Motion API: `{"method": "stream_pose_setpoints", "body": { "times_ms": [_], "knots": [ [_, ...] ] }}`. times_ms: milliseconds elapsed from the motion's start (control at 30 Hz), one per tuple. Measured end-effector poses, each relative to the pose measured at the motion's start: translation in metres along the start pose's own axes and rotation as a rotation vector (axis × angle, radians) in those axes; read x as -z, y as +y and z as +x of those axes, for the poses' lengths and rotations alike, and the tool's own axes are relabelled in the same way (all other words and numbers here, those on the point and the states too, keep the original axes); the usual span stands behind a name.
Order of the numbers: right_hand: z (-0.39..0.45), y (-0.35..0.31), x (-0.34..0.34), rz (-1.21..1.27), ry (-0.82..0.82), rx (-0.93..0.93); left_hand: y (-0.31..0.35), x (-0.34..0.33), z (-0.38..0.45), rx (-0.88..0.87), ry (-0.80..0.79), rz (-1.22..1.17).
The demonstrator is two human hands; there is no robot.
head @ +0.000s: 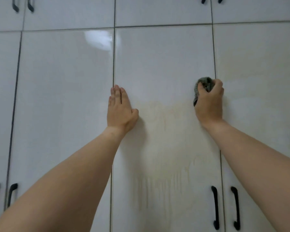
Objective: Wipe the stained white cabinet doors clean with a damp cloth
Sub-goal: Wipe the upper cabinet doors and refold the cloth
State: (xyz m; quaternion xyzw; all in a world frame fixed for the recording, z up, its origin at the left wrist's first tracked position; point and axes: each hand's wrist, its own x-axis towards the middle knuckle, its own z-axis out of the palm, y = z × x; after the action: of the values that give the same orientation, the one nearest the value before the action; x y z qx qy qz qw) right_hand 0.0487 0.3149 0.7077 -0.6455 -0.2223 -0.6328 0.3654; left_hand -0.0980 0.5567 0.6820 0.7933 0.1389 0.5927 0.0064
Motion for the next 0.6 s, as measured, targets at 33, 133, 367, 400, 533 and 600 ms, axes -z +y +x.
{"method": "stream_pose_setpoints", "body": {
  "times_ms": [33, 133, 367, 400, 533, 600],
  "knots": [
    [-0.001, 0.000, 0.000, 0.006, -0.024, -0.039, -0.003, 0.003, 0.000, -0.014, -0.019, 0.001],
    [-0.006, -0.019, -0.003, -0.060, -0.059, 0.033, -0.004, 0.008, -0.008, -0.004, -0.026, -0.005],
    [-0.024, -0.053, -0.013, -0.011, -0.034, 0.188, -0.012, -0.001, -0.042, 0.059, -0.004, 0.017],
    [-0.026, -0.045, -0.014, -0.044, 0.017, 0.166, -0.016, -0.002, -0.043, 0.056, -0.013, 0.009],
    [-0.034, -0.033, -0.015, -0.147, 0.043, 0.075, -0.027, 0.002, -0.043, 0.003, -0.003, -0.001],
    [-0.035, -0.050, -0.022, -0.080, -0.001, 0.028, -0.031, 0.002, -0.042, -0.039, 0.011, -0.003]
  ]
}}
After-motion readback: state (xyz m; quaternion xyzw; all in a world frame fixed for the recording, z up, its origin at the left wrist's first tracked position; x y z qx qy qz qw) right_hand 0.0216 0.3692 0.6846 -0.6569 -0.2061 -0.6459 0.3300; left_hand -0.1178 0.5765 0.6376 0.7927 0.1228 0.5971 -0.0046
